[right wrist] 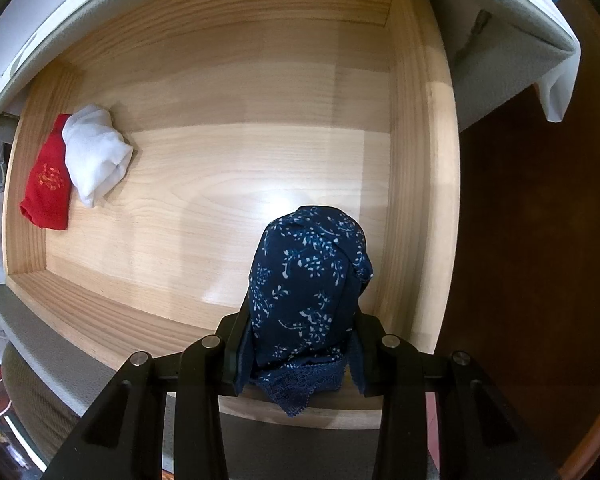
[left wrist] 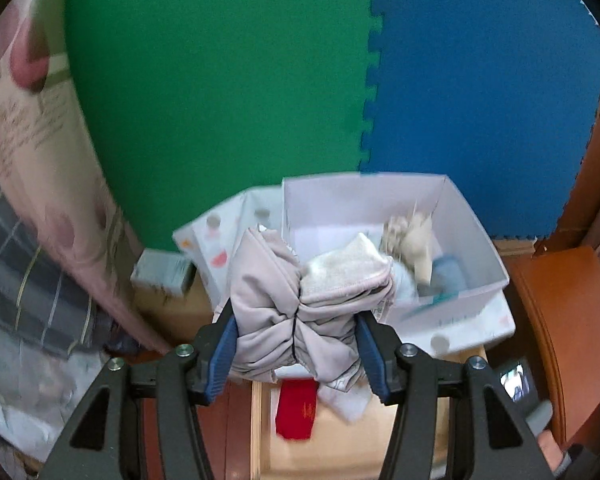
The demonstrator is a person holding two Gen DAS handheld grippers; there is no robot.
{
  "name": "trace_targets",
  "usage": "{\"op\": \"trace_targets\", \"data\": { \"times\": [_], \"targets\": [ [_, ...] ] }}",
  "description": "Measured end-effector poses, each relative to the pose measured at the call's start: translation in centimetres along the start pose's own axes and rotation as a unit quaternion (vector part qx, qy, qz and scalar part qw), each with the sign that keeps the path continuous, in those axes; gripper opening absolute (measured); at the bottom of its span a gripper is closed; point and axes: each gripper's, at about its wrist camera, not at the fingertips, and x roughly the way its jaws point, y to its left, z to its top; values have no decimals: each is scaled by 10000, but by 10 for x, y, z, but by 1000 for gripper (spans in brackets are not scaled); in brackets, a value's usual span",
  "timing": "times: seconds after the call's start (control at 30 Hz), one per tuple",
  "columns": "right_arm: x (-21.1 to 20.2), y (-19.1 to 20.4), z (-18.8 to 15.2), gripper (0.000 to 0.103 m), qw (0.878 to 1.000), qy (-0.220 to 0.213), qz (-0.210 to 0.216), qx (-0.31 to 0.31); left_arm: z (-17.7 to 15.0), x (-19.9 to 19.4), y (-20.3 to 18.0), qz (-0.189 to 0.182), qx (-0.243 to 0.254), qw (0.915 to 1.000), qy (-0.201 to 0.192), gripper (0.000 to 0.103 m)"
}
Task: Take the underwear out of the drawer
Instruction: 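Carry the beige garment into the white box, open left gripper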
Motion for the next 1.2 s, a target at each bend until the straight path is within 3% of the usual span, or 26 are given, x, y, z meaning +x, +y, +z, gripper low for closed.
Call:
{"op": "trace_targets", "data": {
  "times": [0.17,0.37,0.7,0.93,1.2],
  "targets": [
    [-1,-5,-1,36,10000,-22,84,43,25,30,-5,-69,54,9999,-86,56],
    [-7,-1,-4,36,9998,-141,-127,-67,40,85,-19,67,247,9997,32,56],
    [-9,1,-10,36,9996,-204,-138,-162,40,151,-32,112,230,9978,611,57],
    [-8,-1,-13,36,9996,-189,-68,-189,35,167,-33,218,115,9962,837,62],
    [-10,-4,-10,36,9996,-186,-116,-174,36,158,-34,297,208,9960,815,64]
  ]
}}
